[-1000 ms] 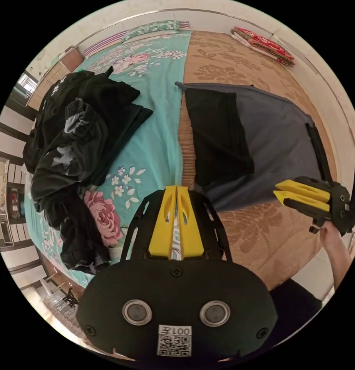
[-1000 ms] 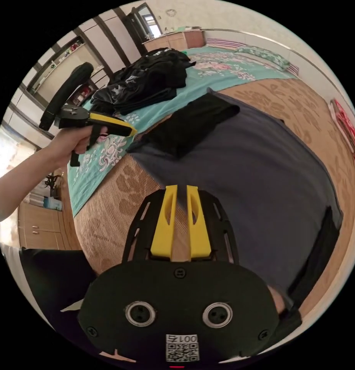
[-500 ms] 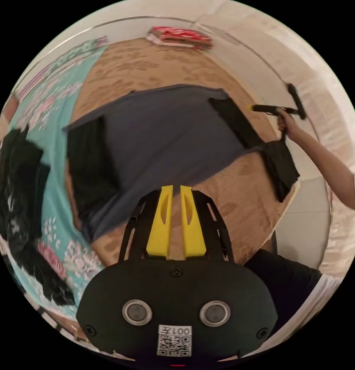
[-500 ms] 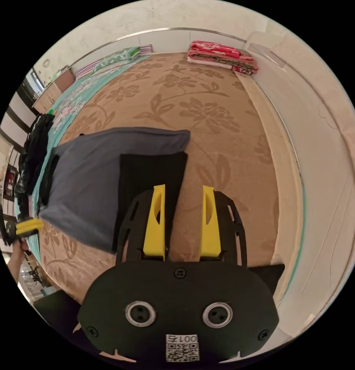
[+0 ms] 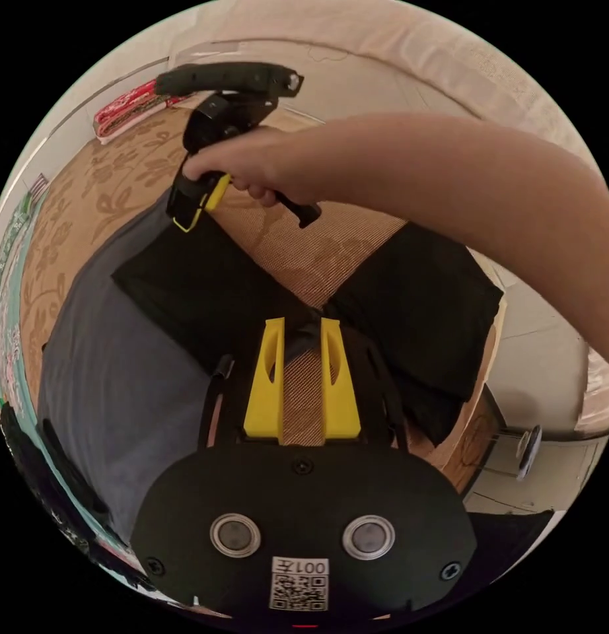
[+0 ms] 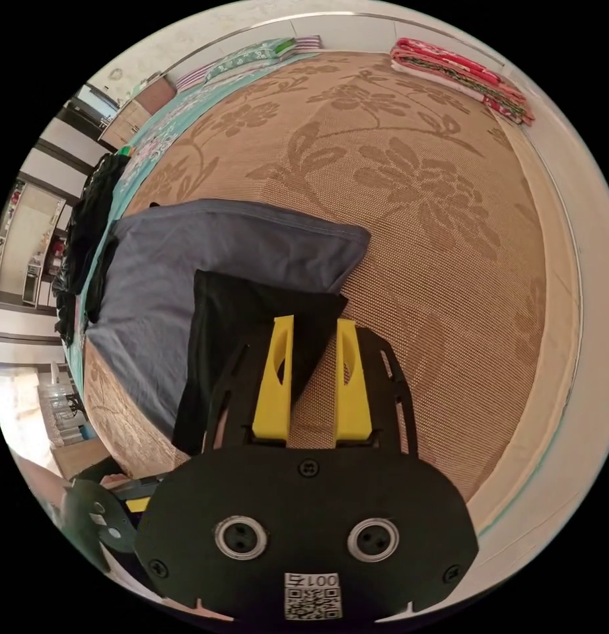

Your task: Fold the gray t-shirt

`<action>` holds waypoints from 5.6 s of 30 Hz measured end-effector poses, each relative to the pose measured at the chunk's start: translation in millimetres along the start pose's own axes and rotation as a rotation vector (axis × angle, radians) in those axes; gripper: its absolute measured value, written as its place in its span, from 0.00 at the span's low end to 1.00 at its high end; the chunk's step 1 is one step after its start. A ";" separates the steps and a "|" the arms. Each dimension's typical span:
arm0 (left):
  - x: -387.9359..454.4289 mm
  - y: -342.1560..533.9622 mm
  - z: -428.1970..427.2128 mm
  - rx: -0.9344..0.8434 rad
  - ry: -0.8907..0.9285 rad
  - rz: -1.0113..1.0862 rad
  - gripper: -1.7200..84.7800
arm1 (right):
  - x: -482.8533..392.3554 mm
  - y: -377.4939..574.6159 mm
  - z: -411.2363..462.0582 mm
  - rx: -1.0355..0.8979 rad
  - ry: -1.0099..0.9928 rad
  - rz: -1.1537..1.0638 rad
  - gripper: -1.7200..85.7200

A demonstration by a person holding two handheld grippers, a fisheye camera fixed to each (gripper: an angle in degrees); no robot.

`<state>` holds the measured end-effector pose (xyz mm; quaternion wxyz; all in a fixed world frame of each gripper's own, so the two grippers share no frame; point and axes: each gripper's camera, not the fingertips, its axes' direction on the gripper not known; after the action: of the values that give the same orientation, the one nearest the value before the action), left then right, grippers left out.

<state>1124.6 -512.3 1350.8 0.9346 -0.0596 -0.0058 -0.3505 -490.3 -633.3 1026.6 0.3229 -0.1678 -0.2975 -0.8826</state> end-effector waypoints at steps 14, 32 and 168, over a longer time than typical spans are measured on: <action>47.4 -8.0 31.0 -0.044 -0.126 0.290 0.11 | 110.3 18.5 -35.6 0.041 -0.278 0.053 0.04; -35.1 44.4 -17.2 0.133 0.097 0.061 0.00 | 161.0 57.4 -71.2 0.173 -0.411 0.109 0.02; -455.9 628.5 -315.3 -0.051 0.391 -0.933 0.00 | -269.8 424.1 54.5 0.000 -0.532 0.282 0.04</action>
<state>1183.2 219.3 946.3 0.6602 -0.0067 0.1519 -0.7355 -2.2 -732.4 1113.4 0.3533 -0.4327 -0.3454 -0.7541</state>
